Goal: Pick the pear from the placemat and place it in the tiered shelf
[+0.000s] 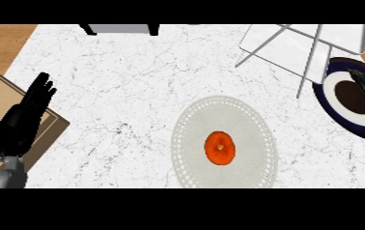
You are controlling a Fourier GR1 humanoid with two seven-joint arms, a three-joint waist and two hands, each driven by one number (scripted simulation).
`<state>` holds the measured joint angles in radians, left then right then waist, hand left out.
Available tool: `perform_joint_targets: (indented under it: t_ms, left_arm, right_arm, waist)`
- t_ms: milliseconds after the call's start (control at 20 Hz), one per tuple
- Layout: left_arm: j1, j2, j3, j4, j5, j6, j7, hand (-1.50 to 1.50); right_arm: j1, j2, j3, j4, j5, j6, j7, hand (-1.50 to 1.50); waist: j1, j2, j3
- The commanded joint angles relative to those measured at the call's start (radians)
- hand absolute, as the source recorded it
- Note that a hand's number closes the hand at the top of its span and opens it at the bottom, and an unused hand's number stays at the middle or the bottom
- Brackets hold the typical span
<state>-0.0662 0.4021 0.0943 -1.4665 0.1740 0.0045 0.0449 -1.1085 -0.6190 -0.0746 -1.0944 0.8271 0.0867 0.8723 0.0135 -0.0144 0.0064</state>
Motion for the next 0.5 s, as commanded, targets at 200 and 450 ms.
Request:
perform_joint_targets:
  t_ms: [200,450]
  left_arm:
    - [0.038,-0.054,-0.027,0.085,-0.041,0.035,0.028,0.00]
    - [0.051,-0.030,-0.011,0.080,-0.021,-0.011,0.032,0.00]
  right_arm:
    - [0.084,0.011,-0.043,0.047,-0.019,-0.111,-0.140,-1.50]
    - [0.019,0.060,-0.113,0.078,-0.067,-0.184,-0.121,-1.50]
  waist:
    - [-0.008,0.020,-0.006]
    - [0.006,0.021,-0.007]
